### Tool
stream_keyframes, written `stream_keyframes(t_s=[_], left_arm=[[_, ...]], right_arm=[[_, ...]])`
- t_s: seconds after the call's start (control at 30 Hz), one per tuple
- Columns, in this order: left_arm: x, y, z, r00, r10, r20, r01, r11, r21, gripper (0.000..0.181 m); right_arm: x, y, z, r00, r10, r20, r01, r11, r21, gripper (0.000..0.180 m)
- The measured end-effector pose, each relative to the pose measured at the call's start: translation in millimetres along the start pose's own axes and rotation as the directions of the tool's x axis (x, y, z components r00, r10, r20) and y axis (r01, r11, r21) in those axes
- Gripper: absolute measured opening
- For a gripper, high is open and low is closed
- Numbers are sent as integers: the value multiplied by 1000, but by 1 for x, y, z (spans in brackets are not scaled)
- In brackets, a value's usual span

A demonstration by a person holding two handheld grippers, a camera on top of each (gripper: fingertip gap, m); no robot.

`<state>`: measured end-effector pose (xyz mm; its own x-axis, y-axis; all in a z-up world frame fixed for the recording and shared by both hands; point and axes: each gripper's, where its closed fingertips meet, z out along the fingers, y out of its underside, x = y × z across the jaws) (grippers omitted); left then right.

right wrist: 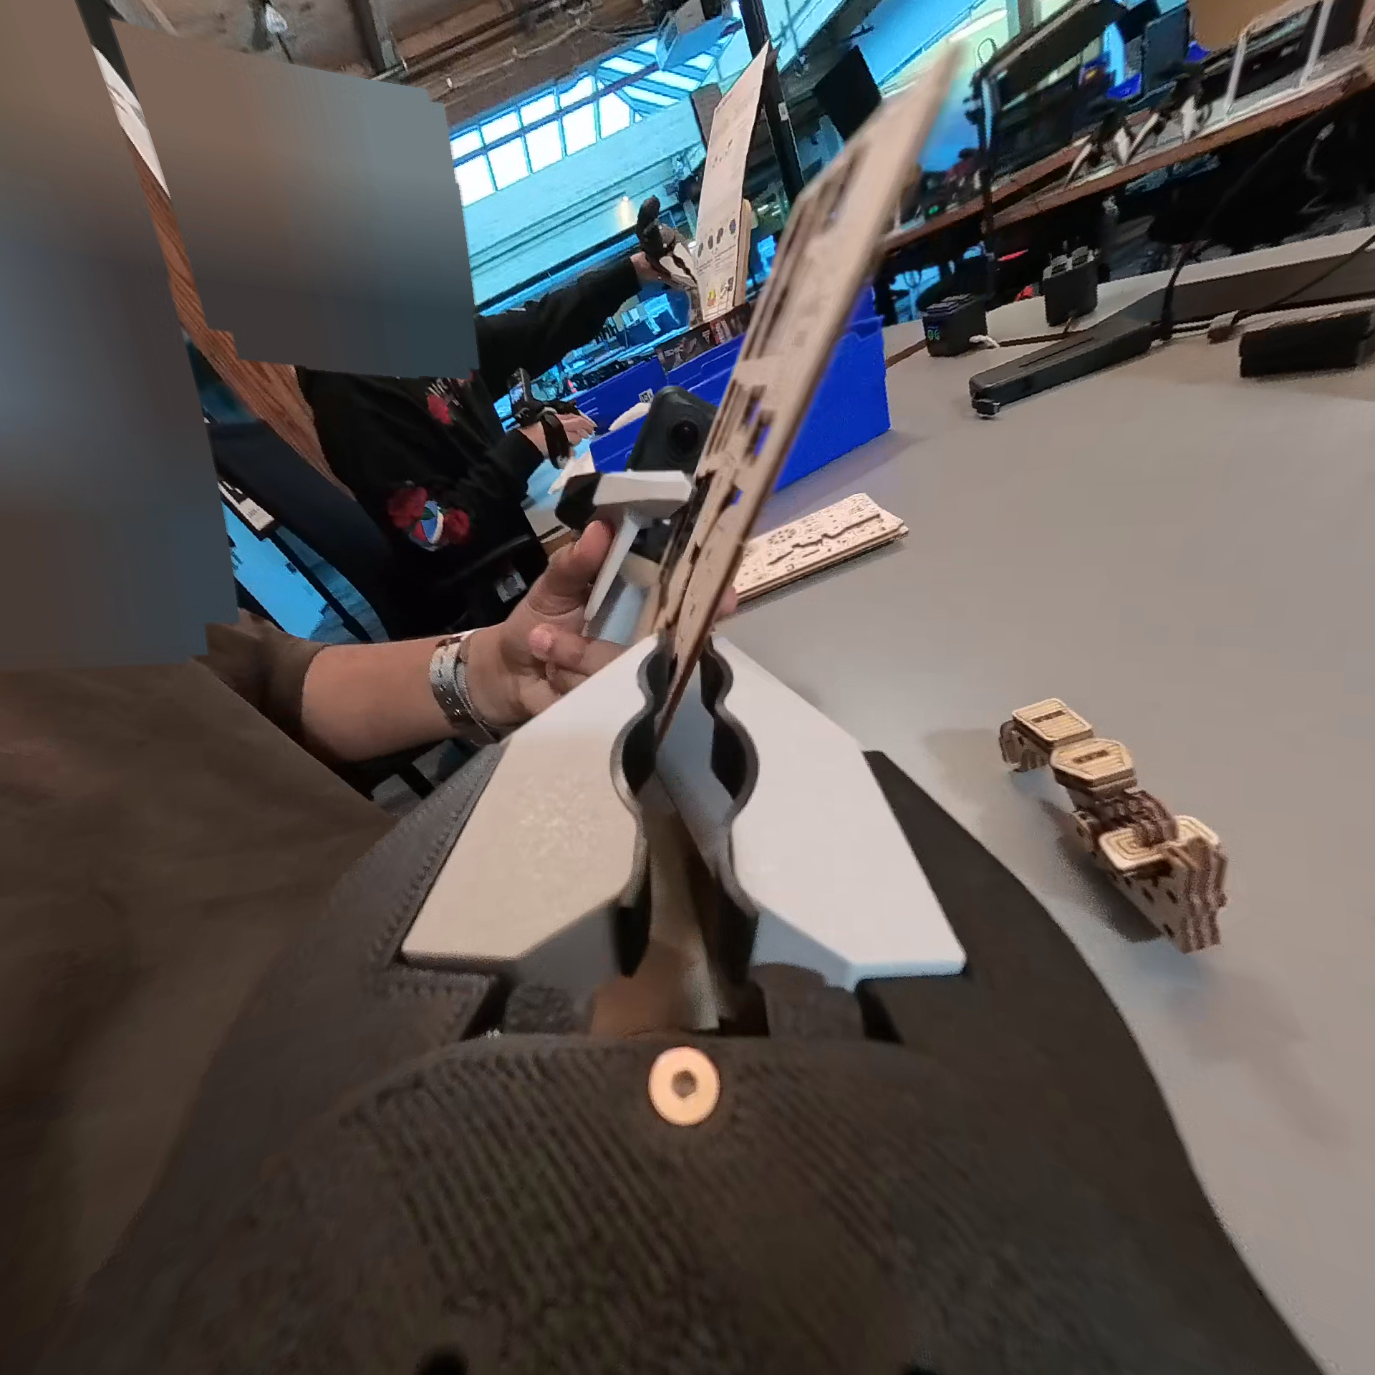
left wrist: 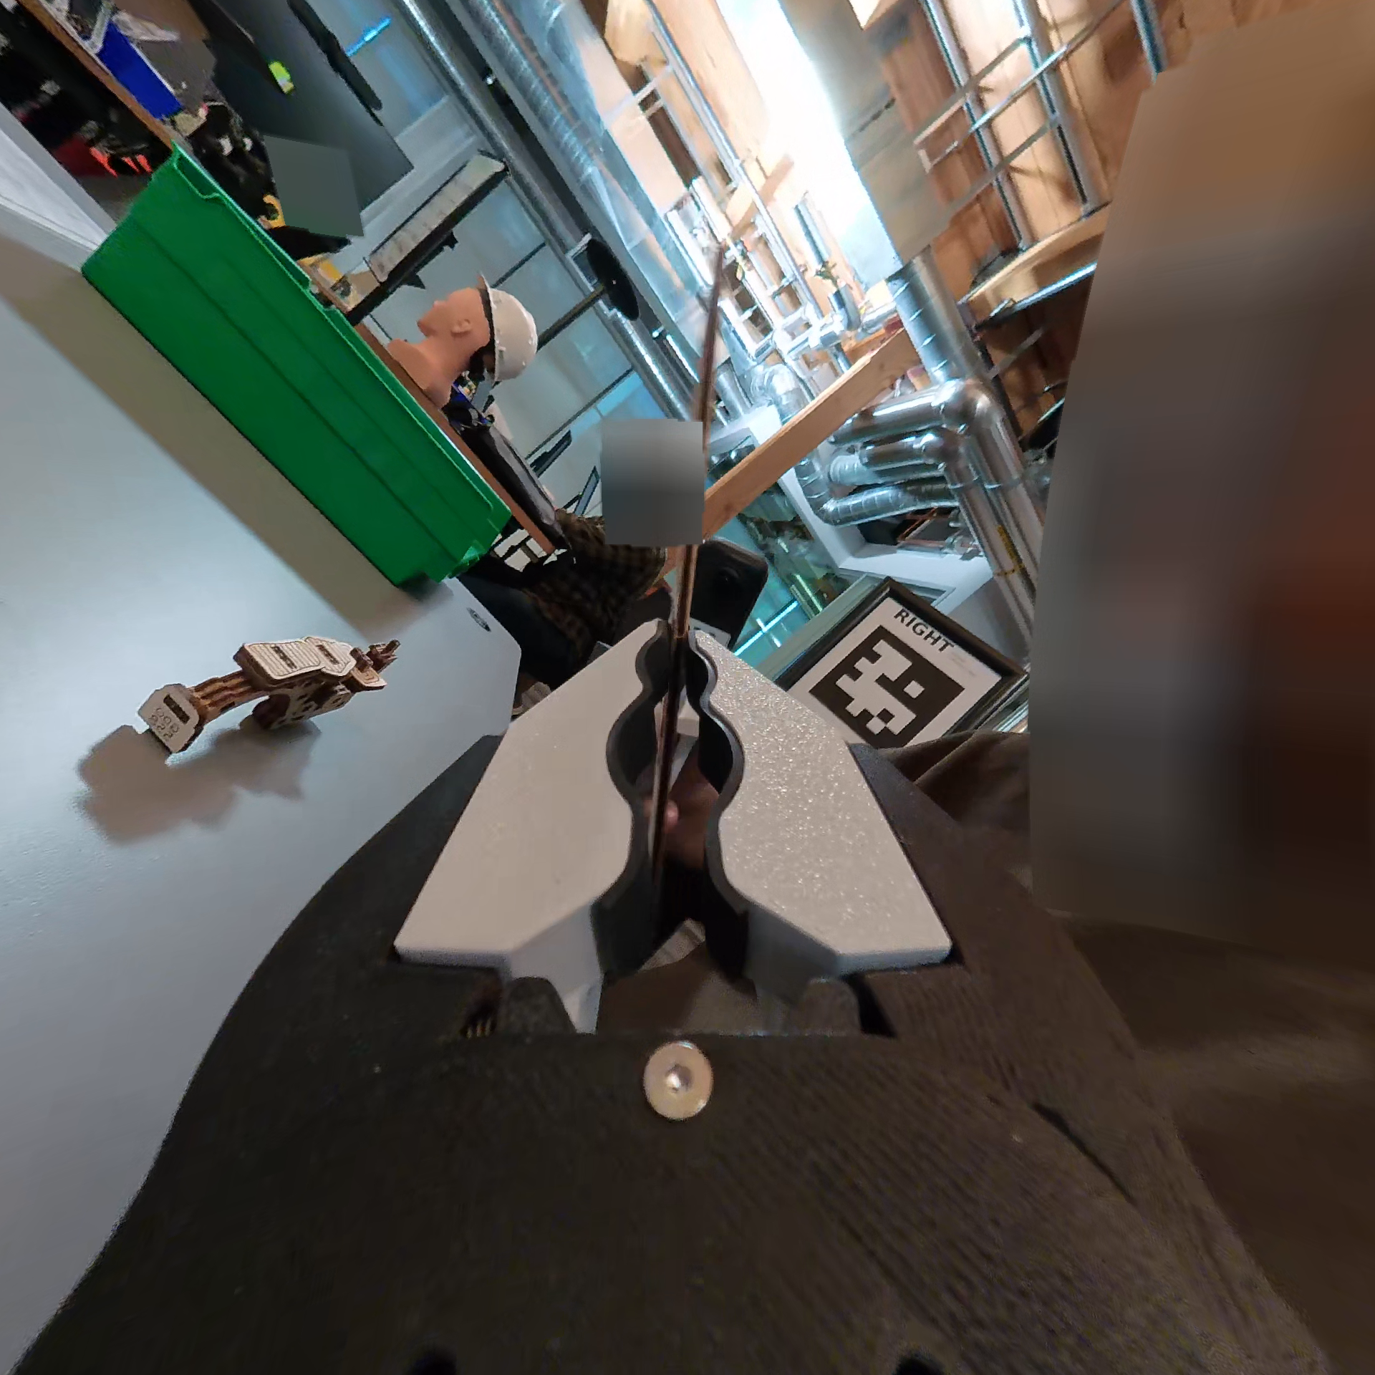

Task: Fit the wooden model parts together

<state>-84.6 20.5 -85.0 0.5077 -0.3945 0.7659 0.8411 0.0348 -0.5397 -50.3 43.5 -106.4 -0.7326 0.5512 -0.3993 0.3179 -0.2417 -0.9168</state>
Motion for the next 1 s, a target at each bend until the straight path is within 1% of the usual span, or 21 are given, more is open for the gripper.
stream_keyframes(t_s=[0.03, 0.17, 0.37, 0.57, 0.67, 0.77, 0.8, 0.83, 0.87, 1.0], left_arm=[[-1, 2, 0, 1000, 8, 5, -8, 1000, -10, 3], [-3, 5, 1, 1000, 18, 12, -17, 999, -34, 20], [-7, 16, 3, 997, 66, 41, -61, 993, -101, 25], [-14, 27, 5, 993, 96, 74, -83, 982, -168, 26], [-20, 34, 7, 989, 106, 103, -84, 976, -200, 24], [-22, 42, 11, 989, 100, 113, -73, 972, -222, 19], [-22, 44, 12, 990, 93, 108, -66, 972, -228, 14], [-21, 45, 12, 991, 88, 99, -63, 971, -231, 5], [-19, 45, 13, 992, 87, 89, -65, 971, -230, 1], [-18, 42, 11, 993, 88, 79, -68, 973, -222, 0]], right_arm=[[1, -1, -1, 1000, 19, 4, -19, 1000, 6, 3], [8, -6, -6, 999, 52, -7, -52, 998, 38, 1], [14, -16, -12, 982, 183, 45, -187, 977, 106, 1], [24, -27, -20, 947, 310, 90, -322, 929, 184, 1], [27, -28, -21, 936, 339, 95, -352, 915, 200, 0], [29, -26, -20, 938, 337, 76, -345, 918, 194, 1], [30, -26, -20, 940, 334, 71, -342, 920, 192, 0], [30, -25, -20, 940, 333, 69, -340, 921, 191, 1], [30, -25, -20, 941, 333, 69, -340, 921, 190, 1], [29, -25, -19, 942, 327, 72, -335, 923, 188, 0]])
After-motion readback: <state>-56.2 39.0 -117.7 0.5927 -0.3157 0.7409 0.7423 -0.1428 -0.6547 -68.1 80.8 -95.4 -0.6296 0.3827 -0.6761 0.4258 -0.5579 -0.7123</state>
